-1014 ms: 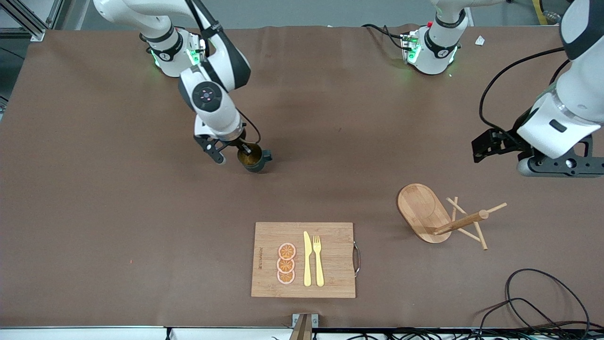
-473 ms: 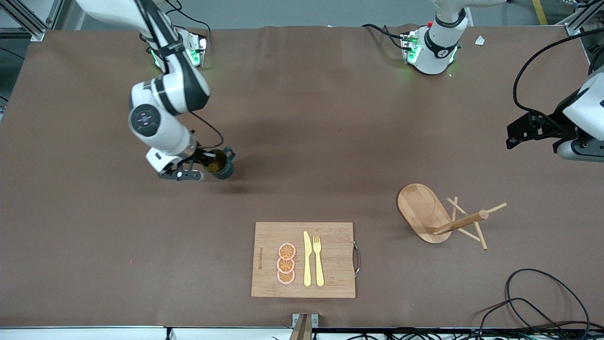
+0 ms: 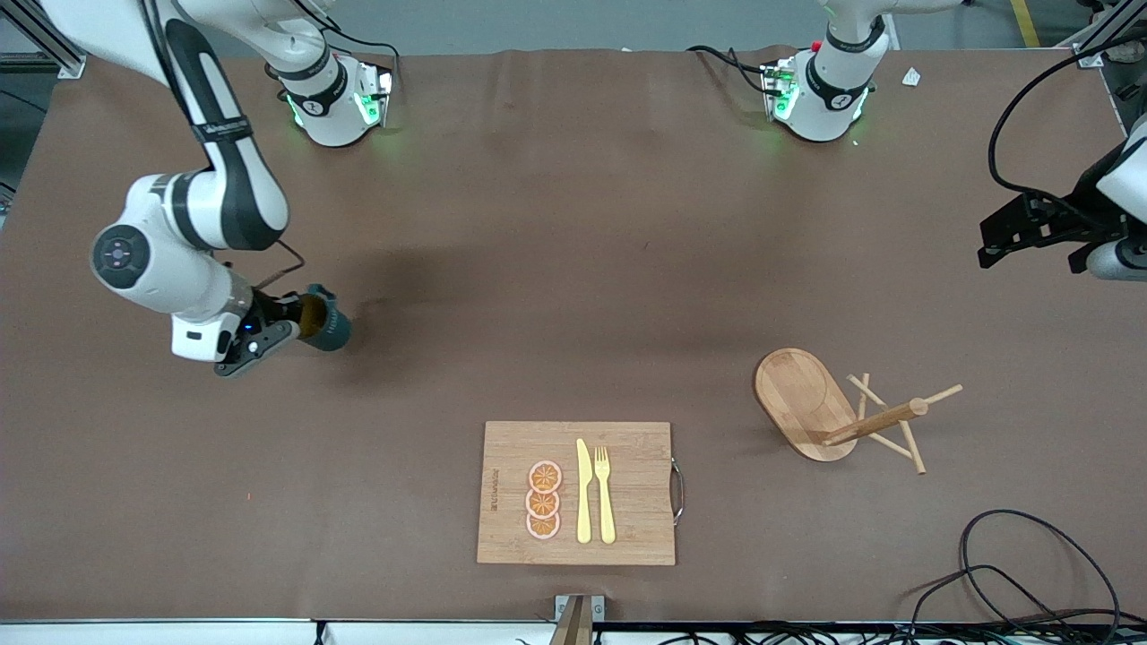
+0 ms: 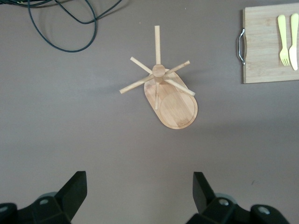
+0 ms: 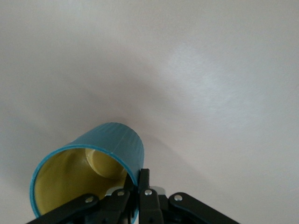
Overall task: Transfer cup from left to right arm and place
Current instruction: 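Lift and carry the teal mug sideways with the right gripper, then lower the teal mug onto the table and open the right gripper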
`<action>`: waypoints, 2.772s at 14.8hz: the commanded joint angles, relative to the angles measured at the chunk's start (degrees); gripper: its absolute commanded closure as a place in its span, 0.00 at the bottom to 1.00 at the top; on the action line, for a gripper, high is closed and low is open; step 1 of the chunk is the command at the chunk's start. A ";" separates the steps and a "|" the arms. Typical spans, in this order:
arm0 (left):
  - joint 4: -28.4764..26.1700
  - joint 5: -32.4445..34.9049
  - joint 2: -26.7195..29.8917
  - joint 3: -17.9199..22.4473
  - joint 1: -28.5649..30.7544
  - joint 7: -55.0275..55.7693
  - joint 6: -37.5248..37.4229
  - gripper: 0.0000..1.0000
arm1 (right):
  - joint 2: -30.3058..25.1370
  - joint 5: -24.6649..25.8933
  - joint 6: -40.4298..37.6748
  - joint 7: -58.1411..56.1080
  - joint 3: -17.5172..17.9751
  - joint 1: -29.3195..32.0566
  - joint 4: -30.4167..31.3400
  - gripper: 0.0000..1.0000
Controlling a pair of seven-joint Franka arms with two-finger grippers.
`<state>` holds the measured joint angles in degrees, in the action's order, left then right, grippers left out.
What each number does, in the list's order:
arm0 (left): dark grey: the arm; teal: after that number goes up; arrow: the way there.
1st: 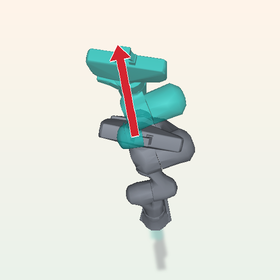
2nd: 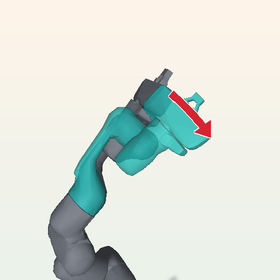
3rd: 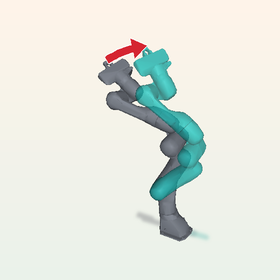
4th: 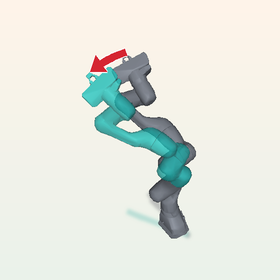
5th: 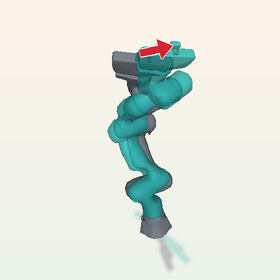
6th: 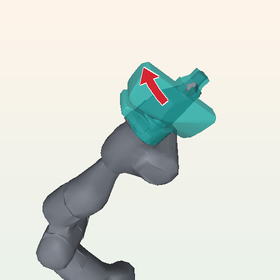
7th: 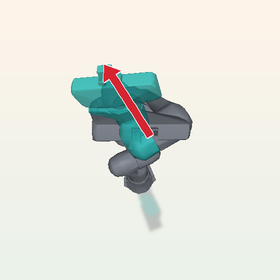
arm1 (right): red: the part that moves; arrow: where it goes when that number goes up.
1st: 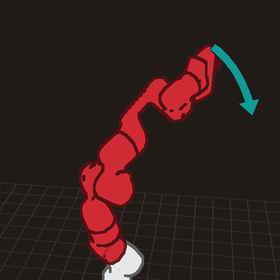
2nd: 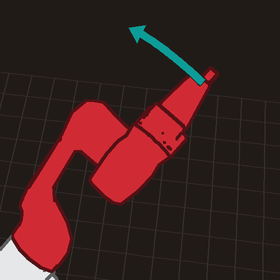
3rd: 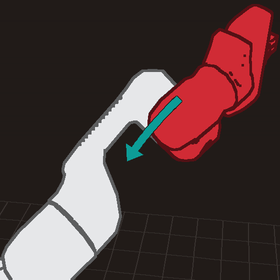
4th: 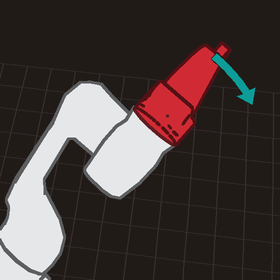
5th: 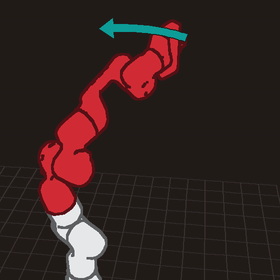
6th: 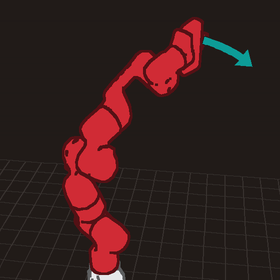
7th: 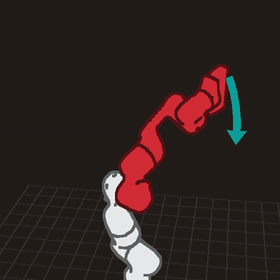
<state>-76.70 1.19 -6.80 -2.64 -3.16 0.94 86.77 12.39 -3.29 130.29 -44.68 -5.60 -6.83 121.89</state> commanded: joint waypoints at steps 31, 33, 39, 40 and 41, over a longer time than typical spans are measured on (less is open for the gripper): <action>-1.00 -0.83 0.03 0.97 -0.35 2.84 -0.02 0.00 | 5.45 4.43 9.80 -81.10 2.00 10.96 2.03 0.99; -1.00 -0.83 0.03 1.06 -0.44 2.93 -0.02 0.00 | 5.37 4.43 9.45 -79.17 1.91 10.96 2.12 0.99; -0.91 -0.92 0.03 0.97 -0.44 2.84 0.06 0.00 | 5.80 4.43 12.53 -76.87 2.00 9.21 3.18 0.99; -0.91 -0.92 0.03 0.97 -0.44 2.84 0.06 0.00 | 5.98 4.43 12.53 -76.96 2.00 9.21 3.09 0.99; -0.91 -0.92 0.03 0.97 -0.53 2.84 0.06 0.00 | 5.98 4.43 12.53 -76.87 2.00 9.21 3.09 0.88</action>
<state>-77.93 0.31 -6.82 -1.71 -3.59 3.91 86.79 18.51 1.37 141.62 -122.34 -3.69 2.56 124.03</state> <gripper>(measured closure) 0.000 0.952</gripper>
